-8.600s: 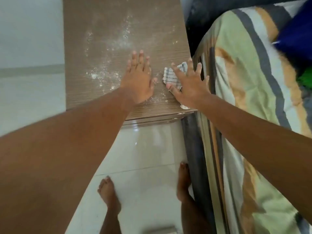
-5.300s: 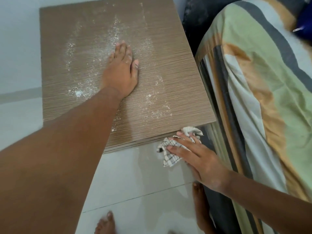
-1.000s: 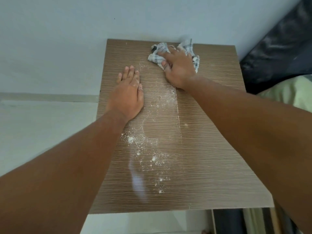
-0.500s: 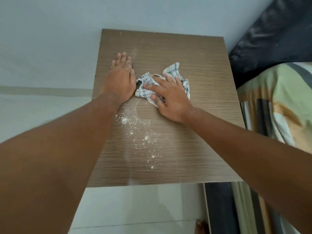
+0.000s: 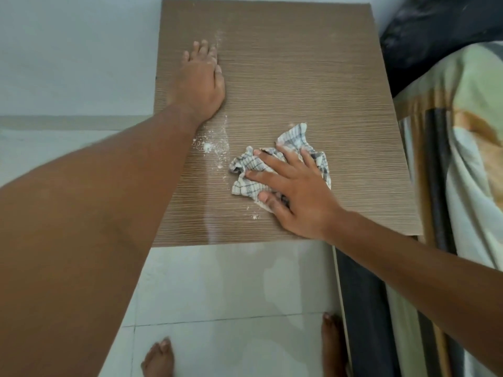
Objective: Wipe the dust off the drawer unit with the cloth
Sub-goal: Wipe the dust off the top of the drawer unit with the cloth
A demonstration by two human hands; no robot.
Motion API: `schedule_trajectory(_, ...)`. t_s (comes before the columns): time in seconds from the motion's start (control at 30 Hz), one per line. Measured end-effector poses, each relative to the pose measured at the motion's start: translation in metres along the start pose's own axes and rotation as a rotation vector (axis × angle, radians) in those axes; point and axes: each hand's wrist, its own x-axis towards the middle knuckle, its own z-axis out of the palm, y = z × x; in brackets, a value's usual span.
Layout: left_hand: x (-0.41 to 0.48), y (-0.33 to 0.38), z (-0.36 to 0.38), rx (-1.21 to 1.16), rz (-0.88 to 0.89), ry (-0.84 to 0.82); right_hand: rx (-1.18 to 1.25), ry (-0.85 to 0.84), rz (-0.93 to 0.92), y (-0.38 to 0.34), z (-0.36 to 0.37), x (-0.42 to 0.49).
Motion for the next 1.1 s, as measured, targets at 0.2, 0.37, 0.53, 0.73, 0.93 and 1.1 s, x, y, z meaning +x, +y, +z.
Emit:
schedule_trajectory(0.2, -0.004, -0.001, 0.001, -0.036, -0.006, 0.025, -0.024, -0.034, -0.031, -0.014, 0.014, -0.043)
schedule_trajectory(0.37, -0.004, 0.0, 0.001, -0.054, -0.024, 0.026, -0.039, 0.028, -0.089, -0.023, 0.029, -0.067)
schedule_trajectory(0.53, -0.005, -0.002, 0.0, -0.049, -0.021, 0.029, 0.066, 0.112, -0.199, -0.026, 0.039, -0.095)
schedule_trajectory(0.73, 0.021, 0.004, -0.016, -0.052, 0.011, 0.043, 0.07, 0.065, -0.37, -0.032, 0.031, -0.095)
schedule_trajectory(0.93, 0.009, -0.022, -0.015, -0.075, 0.025, 0.011, 0.314, 0.155, -0.354, -0.071, 0.018, -0.051)
schedule_trajectory(1.1, 0.005, -0.053, -0.024, -0.109, -0.163, 0.014, 0.341, 0.387, -0.12, -0.059, -0.025, -0.003)
